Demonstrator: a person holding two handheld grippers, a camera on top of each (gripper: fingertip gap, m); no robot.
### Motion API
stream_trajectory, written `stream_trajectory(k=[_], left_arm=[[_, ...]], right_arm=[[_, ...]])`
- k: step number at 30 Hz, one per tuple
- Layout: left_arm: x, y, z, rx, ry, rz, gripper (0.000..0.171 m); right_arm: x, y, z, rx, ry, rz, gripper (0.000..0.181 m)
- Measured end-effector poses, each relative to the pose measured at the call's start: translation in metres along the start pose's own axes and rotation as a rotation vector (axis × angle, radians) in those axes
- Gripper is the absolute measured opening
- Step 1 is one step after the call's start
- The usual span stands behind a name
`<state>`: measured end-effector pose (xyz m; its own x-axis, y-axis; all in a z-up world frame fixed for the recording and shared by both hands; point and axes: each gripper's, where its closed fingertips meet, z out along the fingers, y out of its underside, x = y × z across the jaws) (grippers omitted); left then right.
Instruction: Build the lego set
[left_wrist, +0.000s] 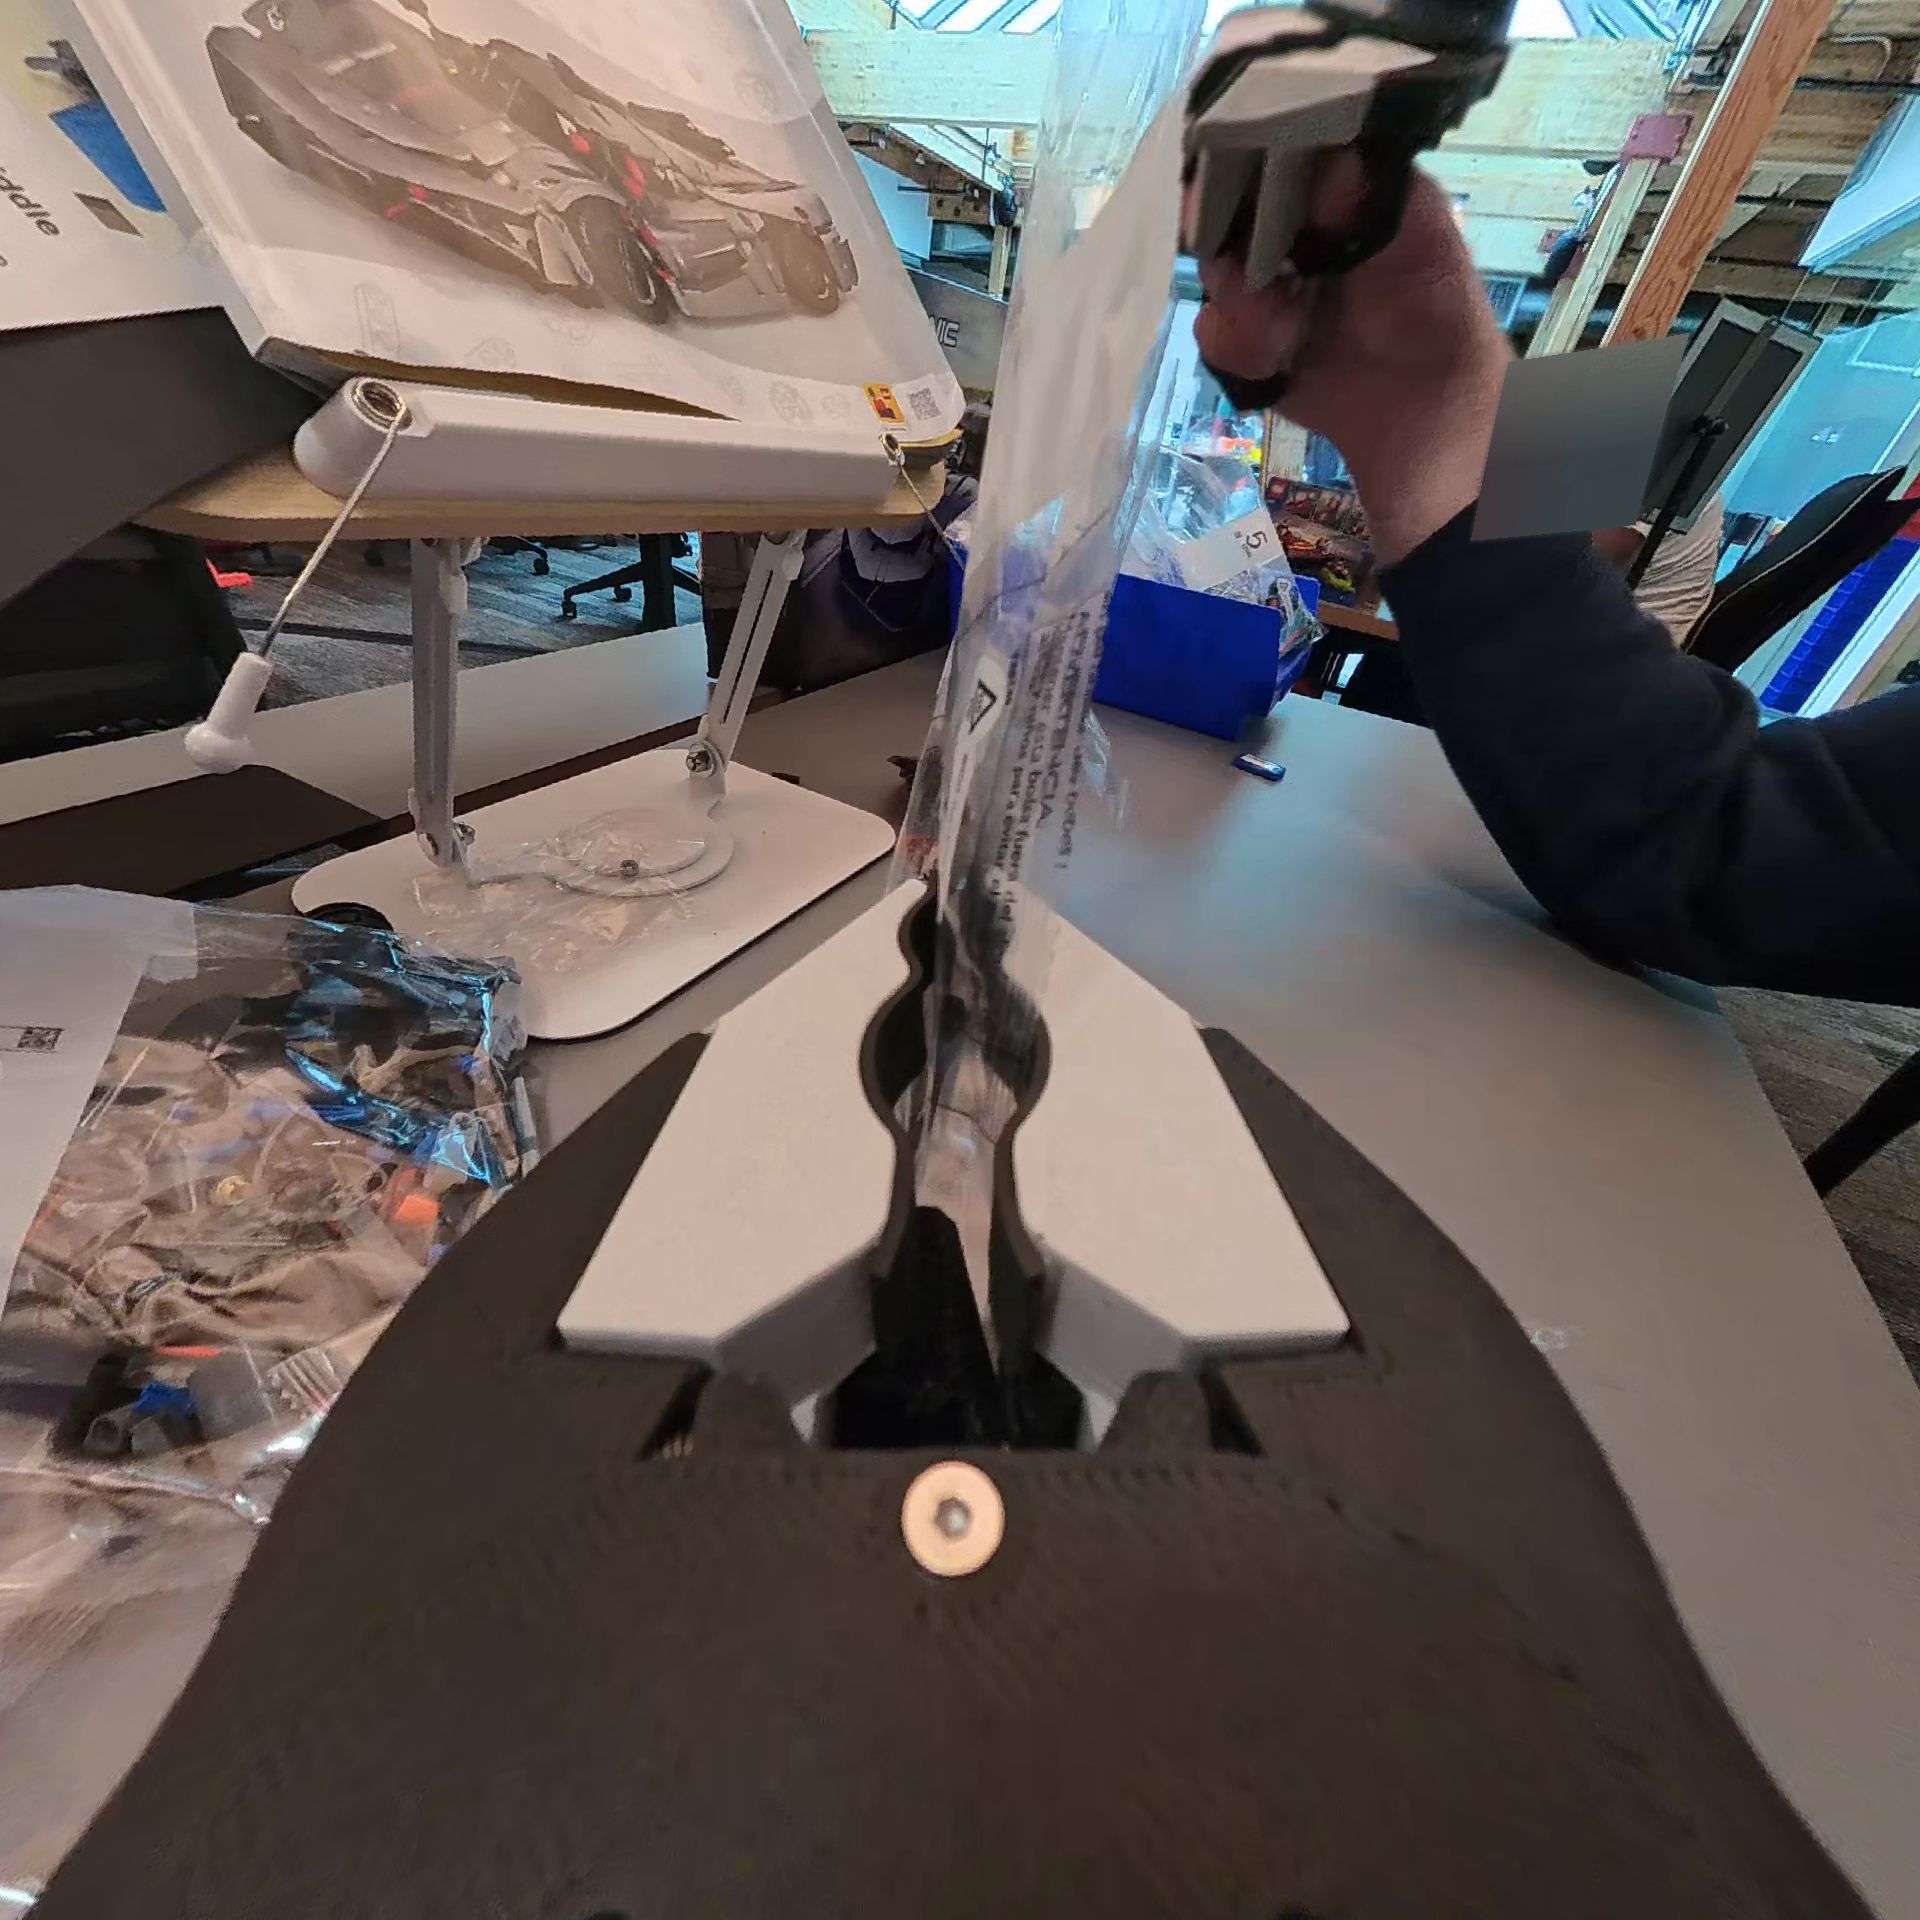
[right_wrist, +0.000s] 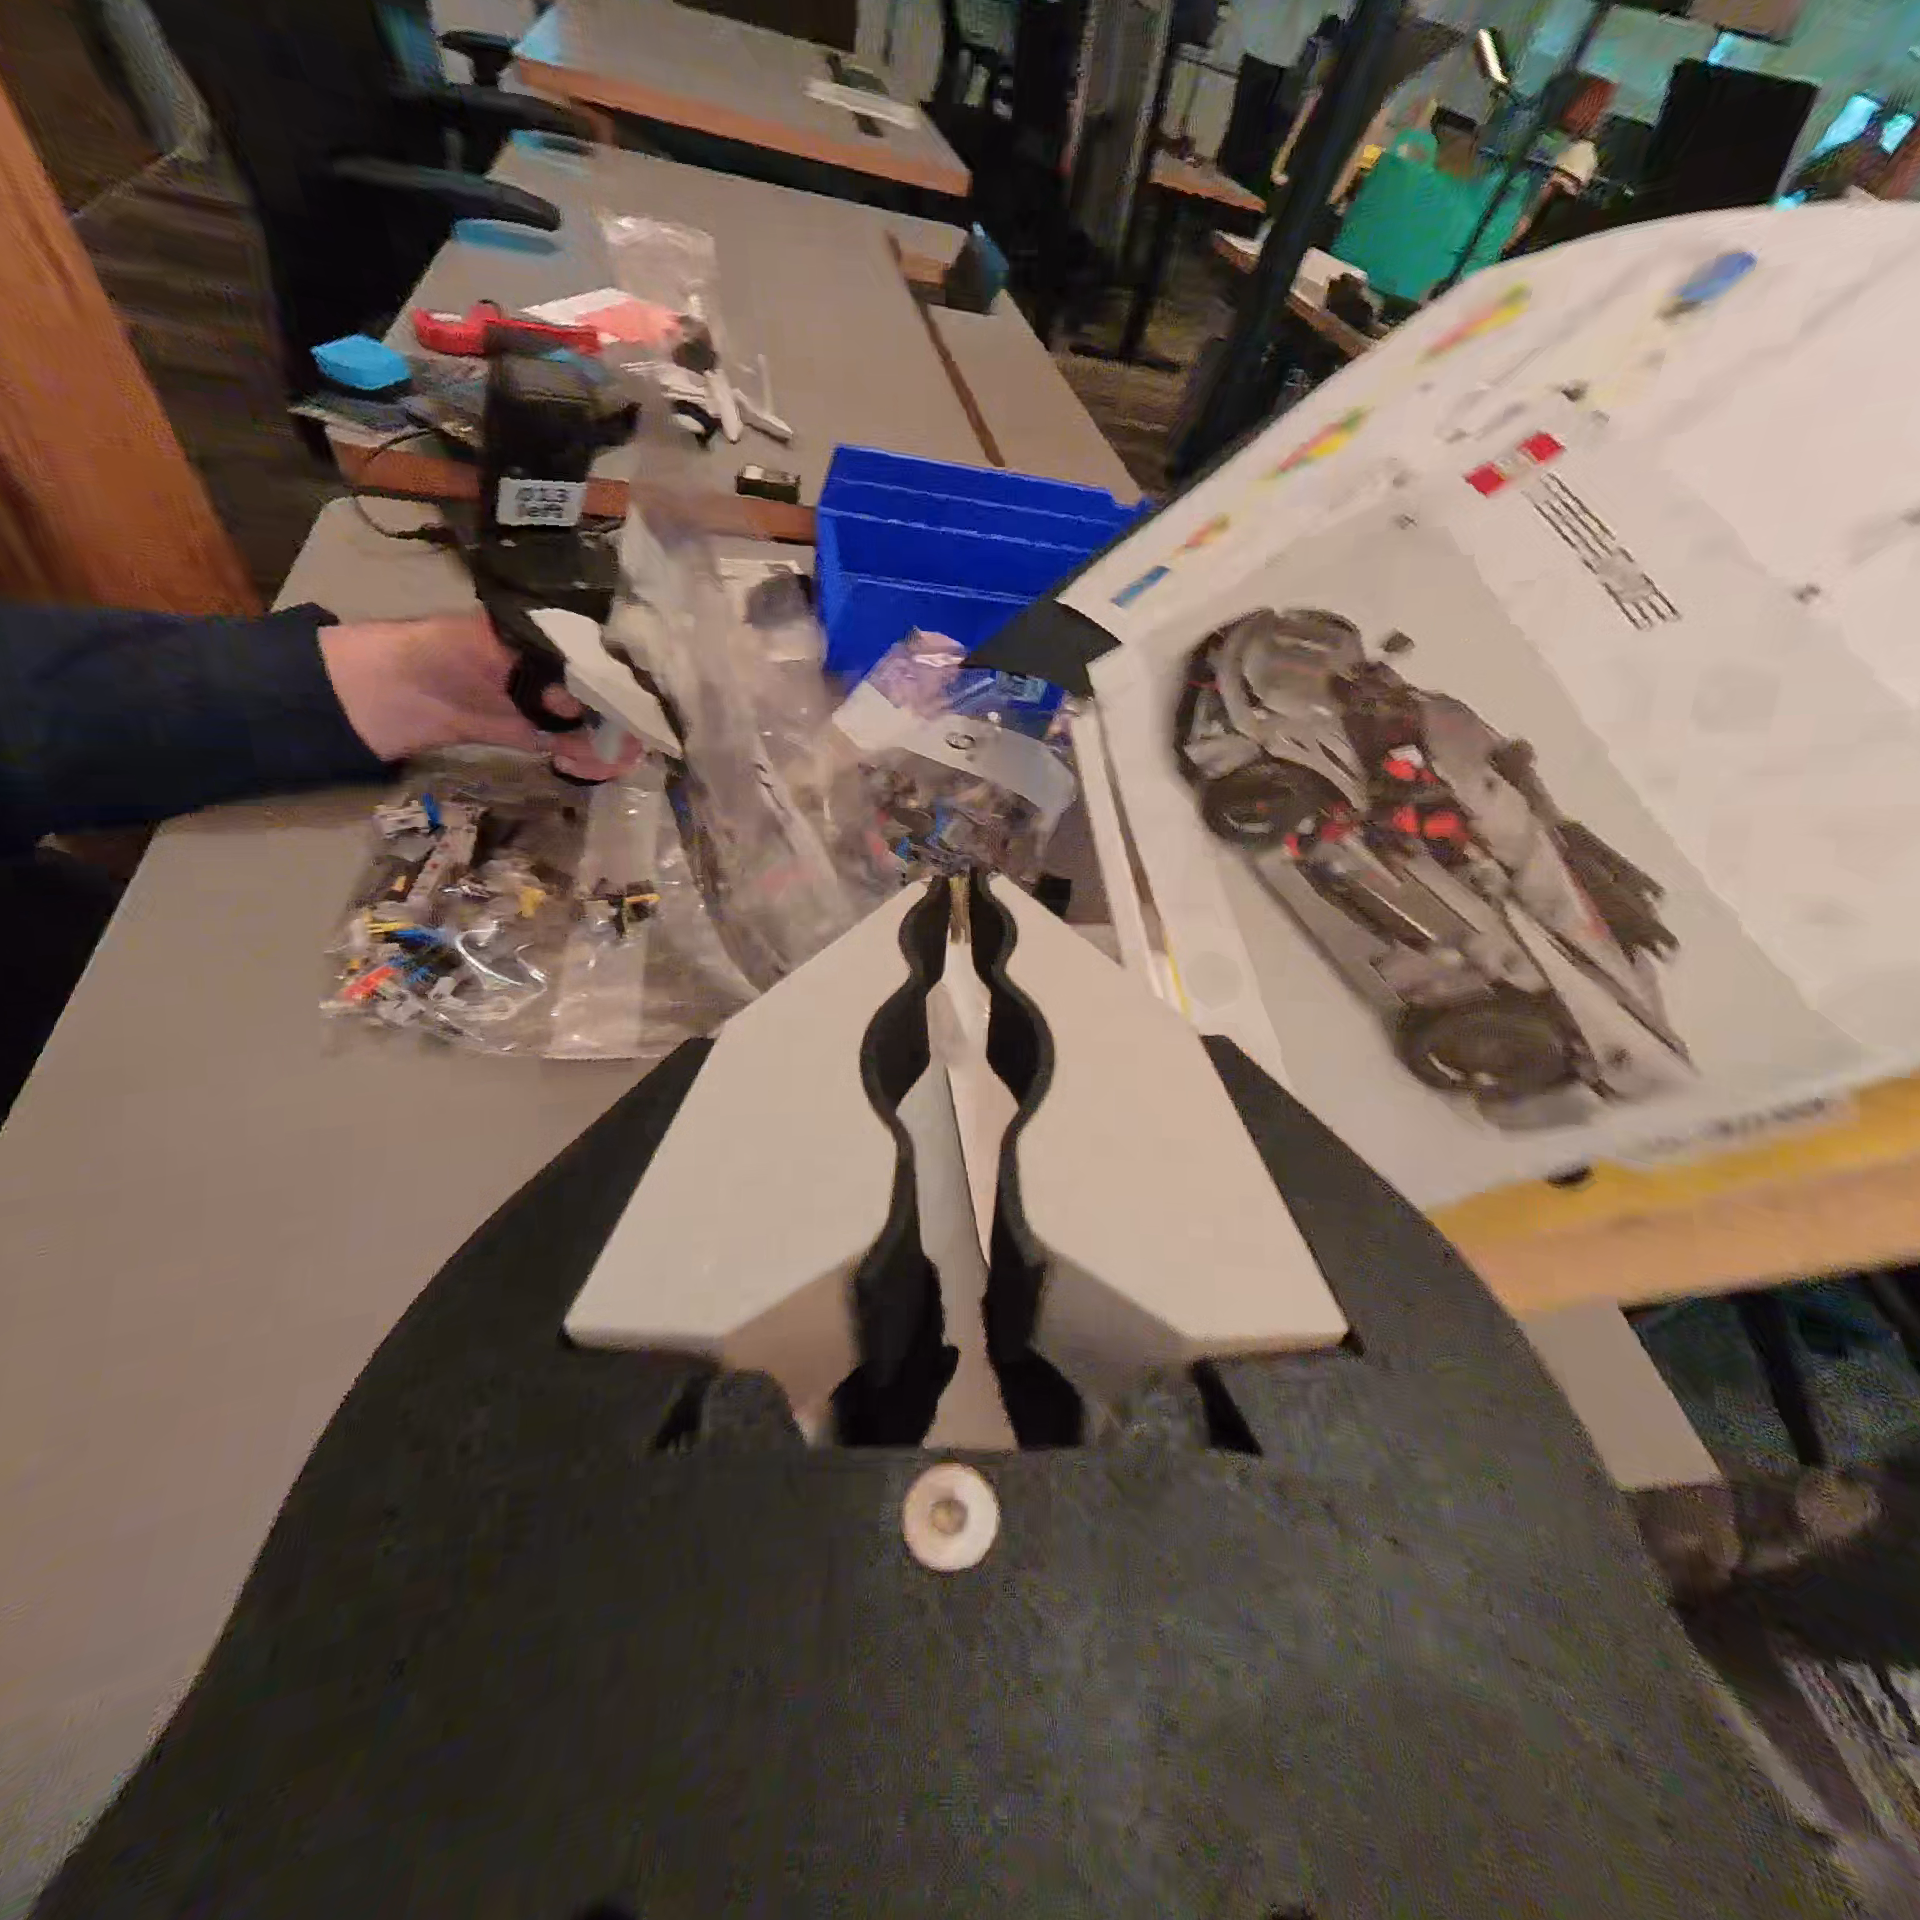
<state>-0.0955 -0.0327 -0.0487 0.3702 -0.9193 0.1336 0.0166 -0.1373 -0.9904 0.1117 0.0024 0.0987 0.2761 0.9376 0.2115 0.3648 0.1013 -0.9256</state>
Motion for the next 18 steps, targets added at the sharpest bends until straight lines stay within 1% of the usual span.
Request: stream_trajectory(k=[2, 4, 6, 10, 12, 14, 16, 17, 18], left_arm=[[0.001, 0.0, 0.0, 0.0, 0.004, 0.003, 0.002], [0.002, 0.0, 0.0, 0.0, 0.009, 0.007, 0.002], [0.003, 0.0, 0.001, -0.002, 0.012, 0.009, 0.002], [0.004, -0.001, 0.001, -0.003, 0.016, 0.01, 0.002], [0.004, -0.001, 0.001, -0.003, 0.017, 0.009, 0.003], [0.005, -0.001, 0.001, -0.003, 0.018, 0.011, 0.002], [0.005, -0.002, 0.001, -0.002, 0.017, 0.012, 0.002], [0.005, -0.002, 0.0, -0.001, 0.014, 0.012, 0.002], [0.004, -0.002, 0.0, -0.001, 0.013, 0.012, 0.002]], right_arm=[[-0.026, -0.012, 0.019, -0.011, -0.059, -0.06, 0.001], [-0.04, -0.013, 0.037, -0.05, -0.091, -0.079, 0.001], [-0.044, -0.009, 0.052, -0.083, -0.088, -0.079, 0.001], [-0.039, 0.014, 0.075, -0.201, -0.053, -0.089, 0.004], [-0.034, 0.015, 0.077, -0.212, -0.017, -0.081, 0.011], [-0.034, 0.006, 0.072, -0.165, -0.025, -0.077, 0.018], [-0.027, 0.0, 0.062, -0.134, 0.012, -0.08, 0.019], [-0.019, -0.001, 0.055, -0.125, 0.049, -0.084, 0.02], [-0.004, -0.003, 0.044, -0.106, 0.122, -0.084, 0.019]])
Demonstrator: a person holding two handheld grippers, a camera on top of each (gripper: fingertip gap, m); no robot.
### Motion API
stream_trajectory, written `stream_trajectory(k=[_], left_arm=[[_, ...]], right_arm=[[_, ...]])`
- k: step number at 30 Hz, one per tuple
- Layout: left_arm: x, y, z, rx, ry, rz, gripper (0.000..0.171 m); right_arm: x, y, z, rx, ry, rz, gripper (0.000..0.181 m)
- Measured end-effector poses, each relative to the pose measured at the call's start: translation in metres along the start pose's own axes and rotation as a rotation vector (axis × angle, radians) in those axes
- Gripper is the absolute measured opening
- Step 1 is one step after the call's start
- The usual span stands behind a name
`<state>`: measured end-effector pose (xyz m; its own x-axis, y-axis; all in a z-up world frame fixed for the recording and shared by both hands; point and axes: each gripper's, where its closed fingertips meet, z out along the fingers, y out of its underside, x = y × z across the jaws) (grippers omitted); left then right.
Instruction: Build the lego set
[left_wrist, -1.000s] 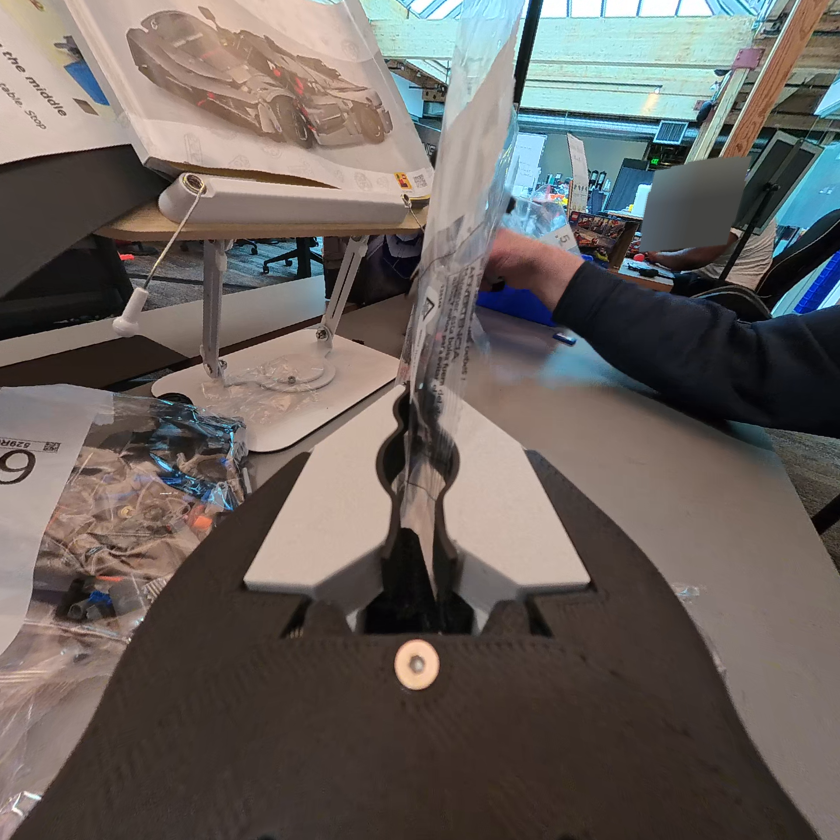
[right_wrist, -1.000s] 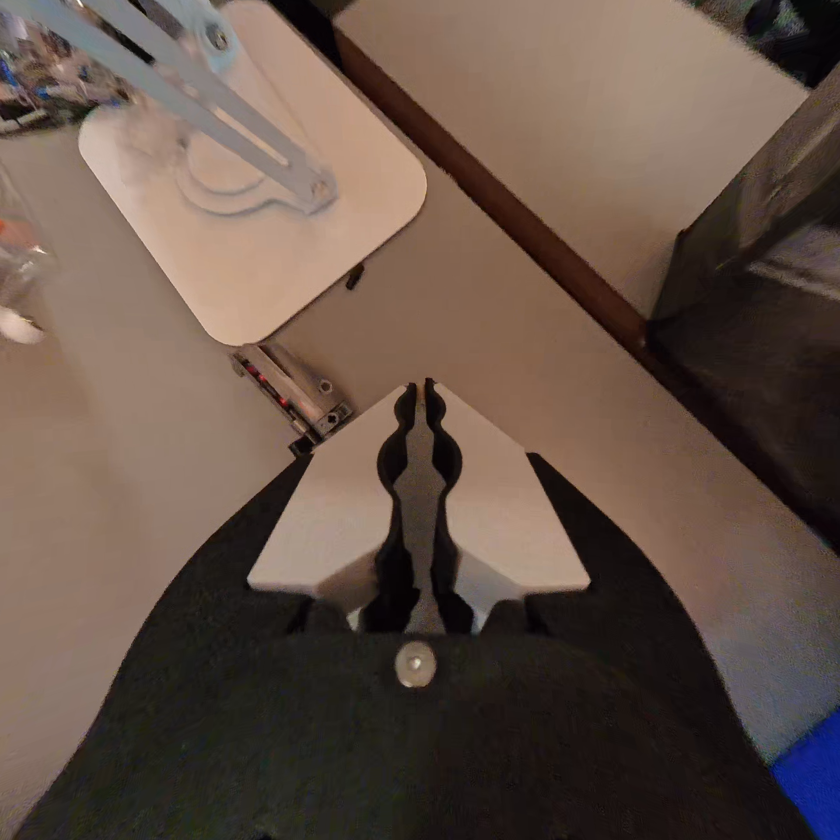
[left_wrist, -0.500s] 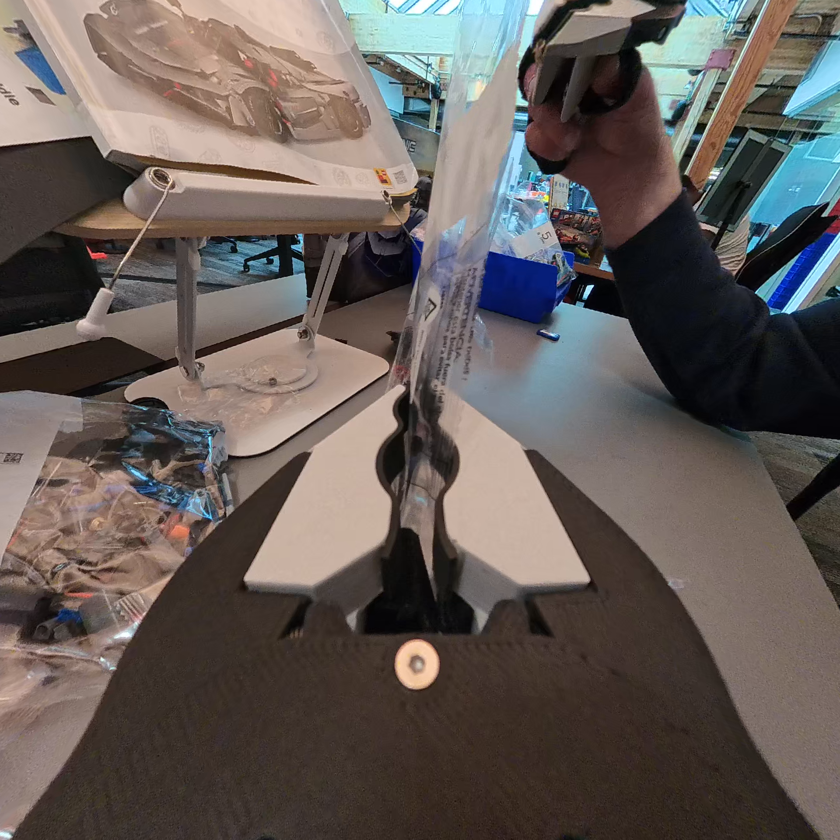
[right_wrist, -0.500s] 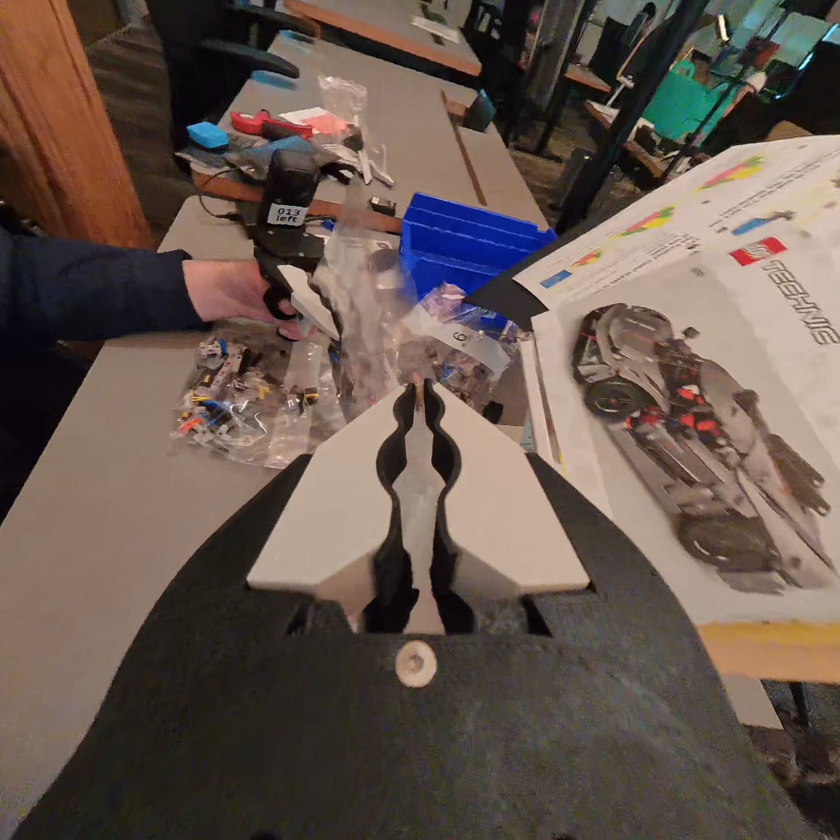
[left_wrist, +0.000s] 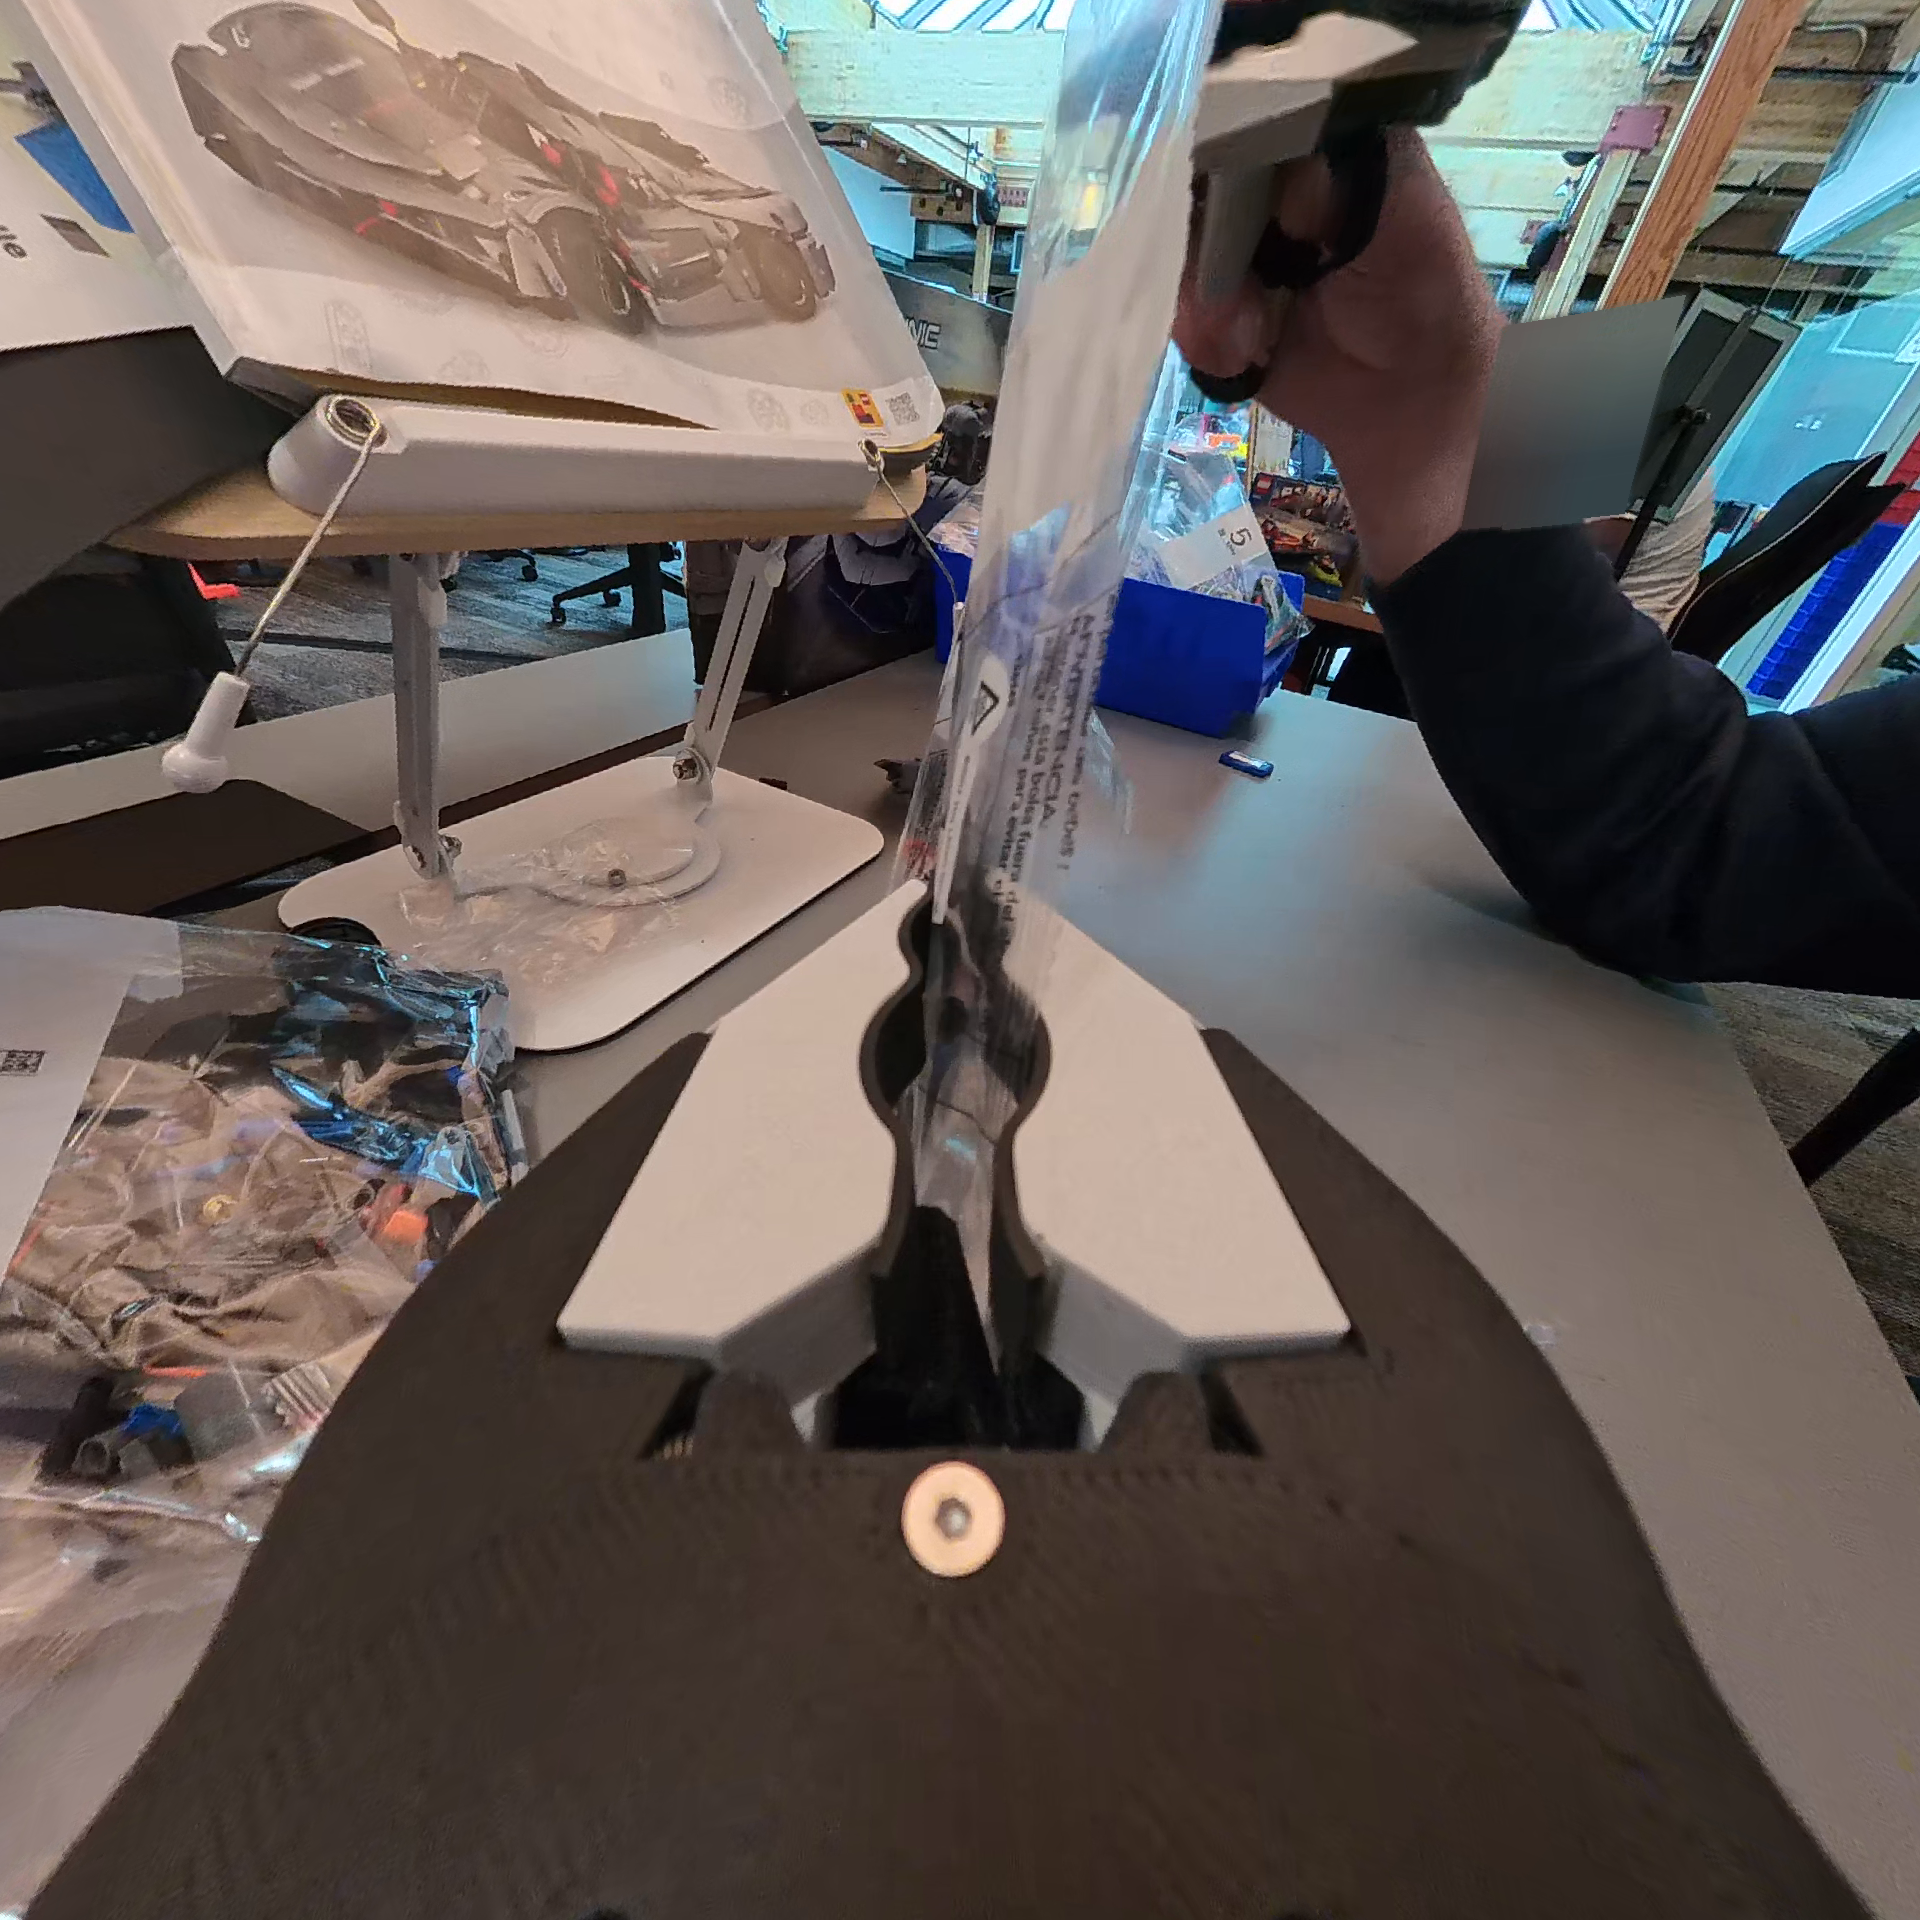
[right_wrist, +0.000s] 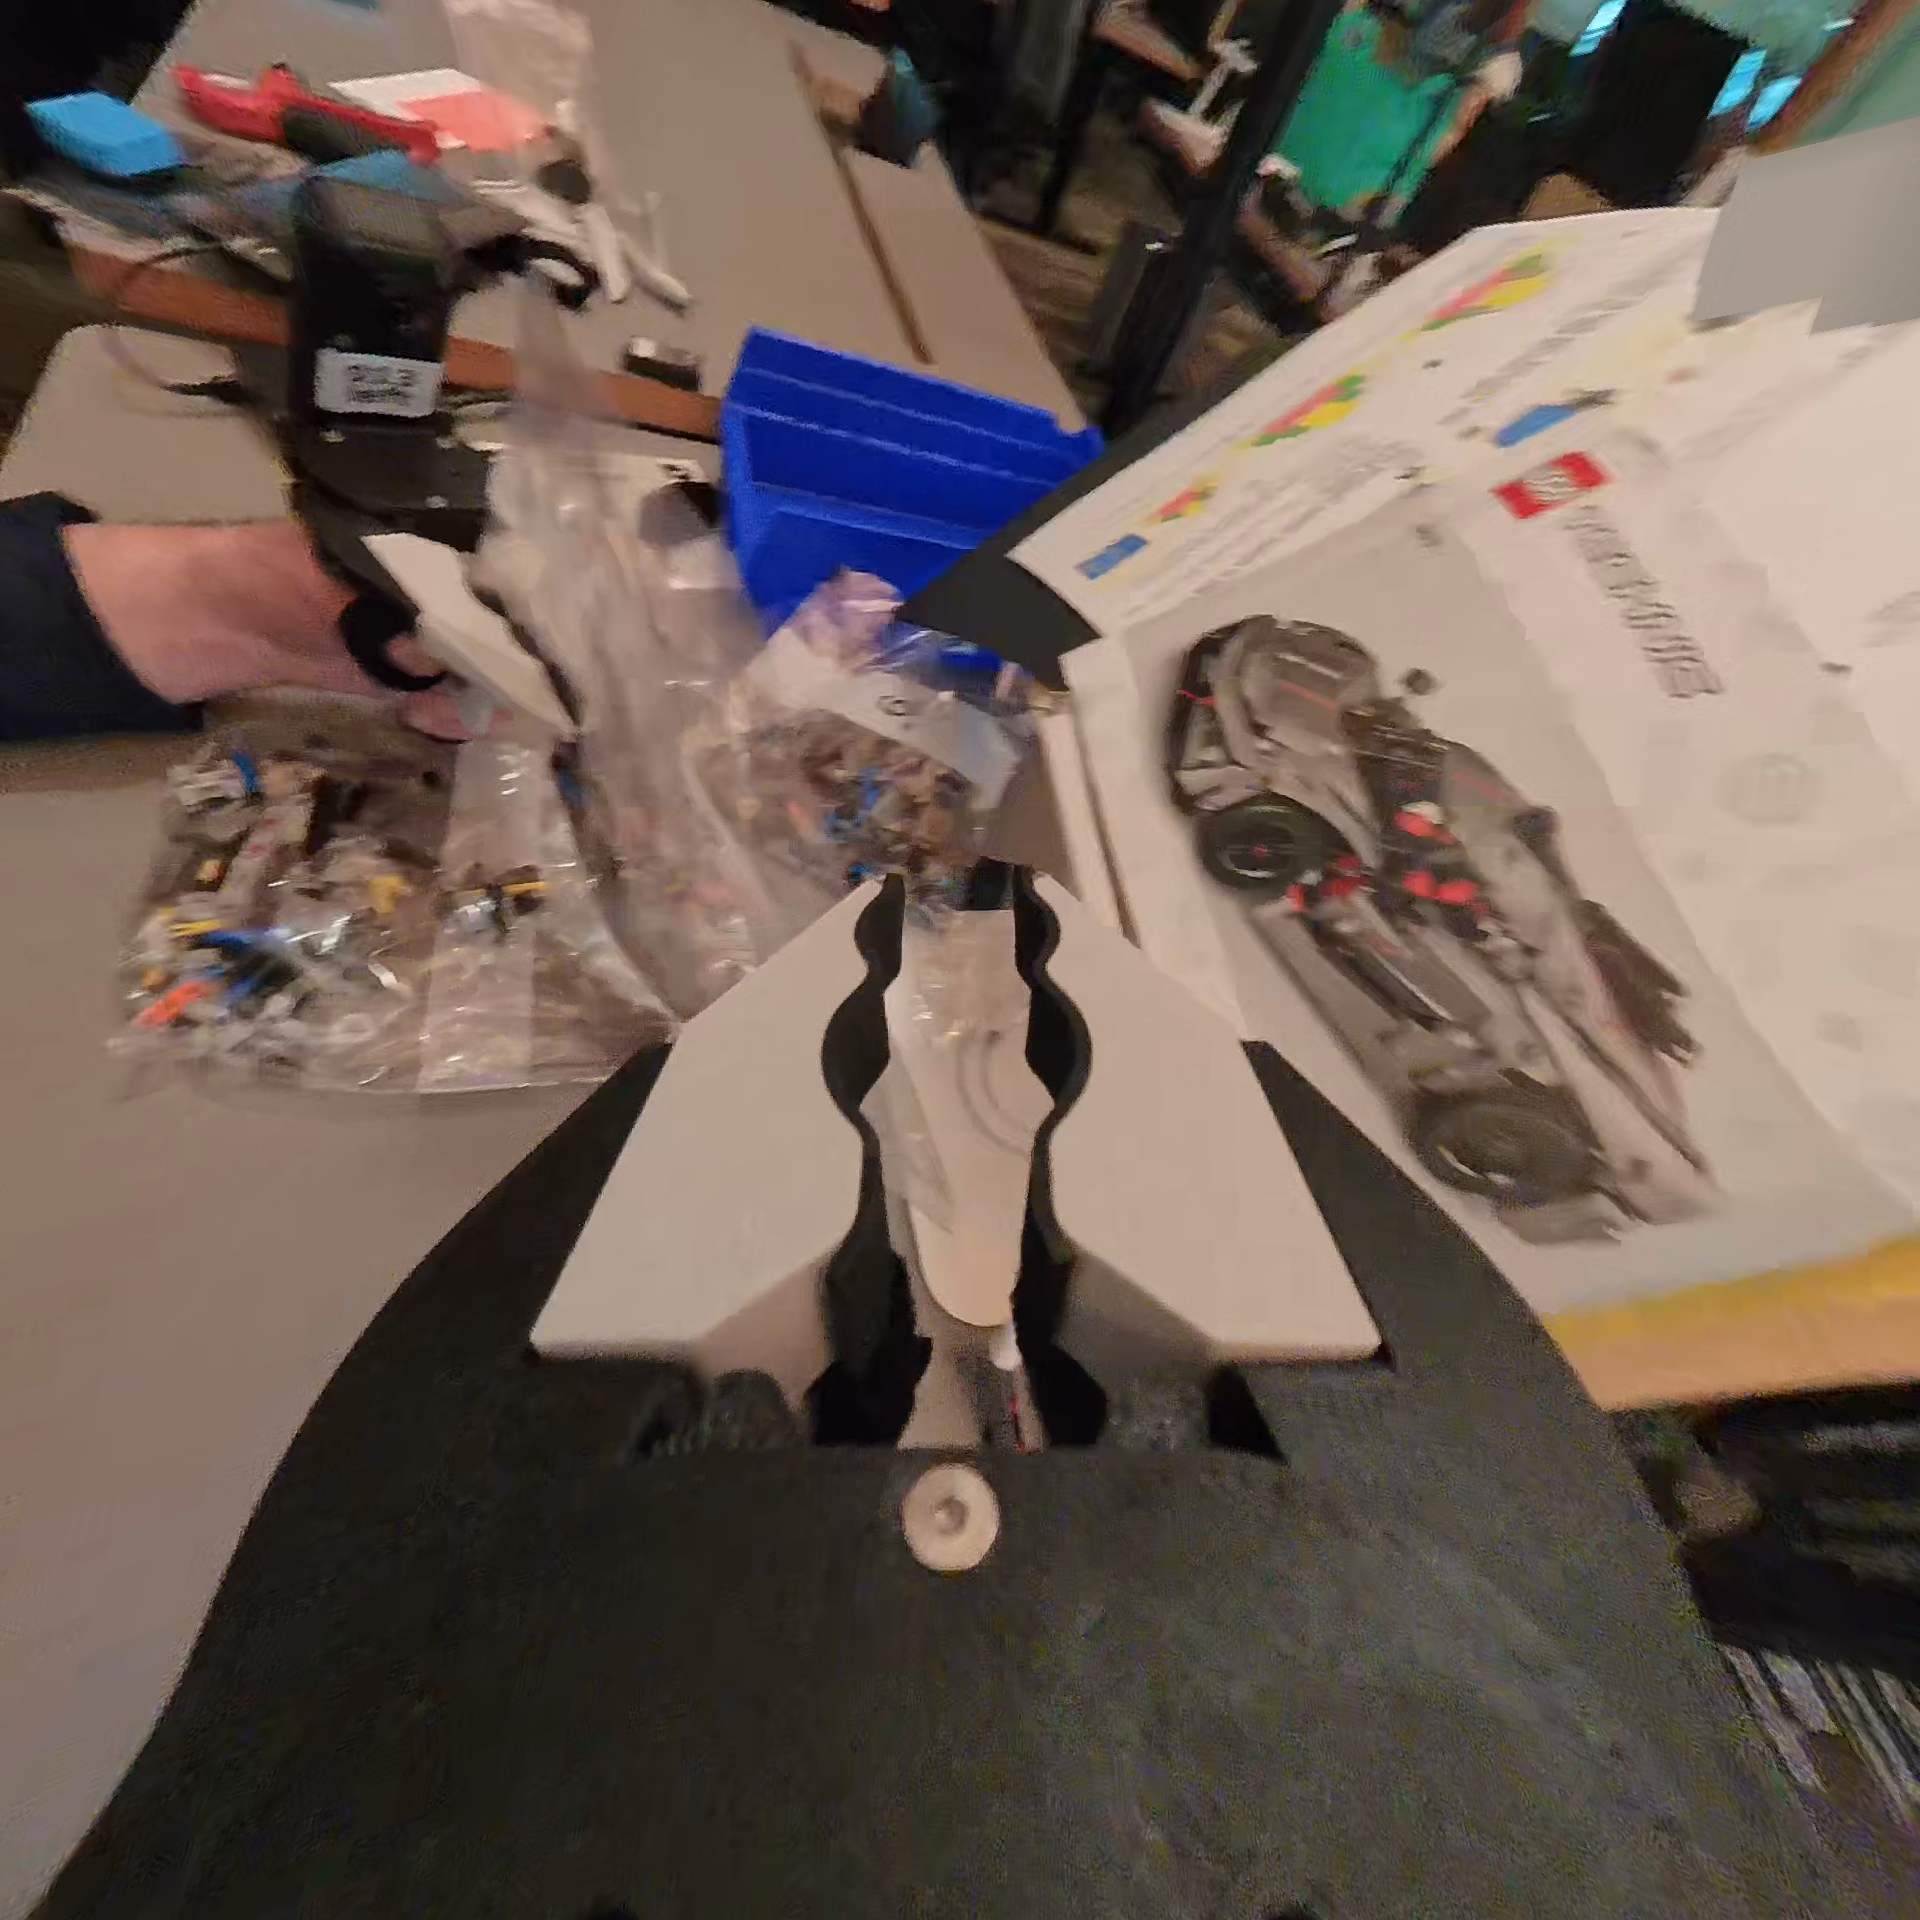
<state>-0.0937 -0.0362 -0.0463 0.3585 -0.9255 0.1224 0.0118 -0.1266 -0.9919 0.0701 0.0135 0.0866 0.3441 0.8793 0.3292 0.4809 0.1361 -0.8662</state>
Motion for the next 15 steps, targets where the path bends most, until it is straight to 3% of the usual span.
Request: stream_trajectory(k=[4, 8, 12, 15], left_arm=[[-0.002, -0.001, -0.001, 0.005, -0.007, -0.002, 0.002], [-0.004, 0.0, -0.002, 0.005, -0.013, -0.008, 0.002], [-0.006, 0.001, -0.002, 0.006, -0.018, -0.011, 0.002], [-0.007, 0.001, -0.003, 0.007, -0.021, -0.013, 0.002]], right_arm=[[0.078, 0.035, -0.041, 0.076, 0.218, 0.205, 0.018], [0.133, 0.15, -0.041, -0.108, 0.316, 0.44, 0.028], [0.134, 0.242, -0.003, -0.231, 0.246, 0.601, 0.029], [0.111, 0.269, 0.035, -0.262, 0.122, 0.625, 0.035]])
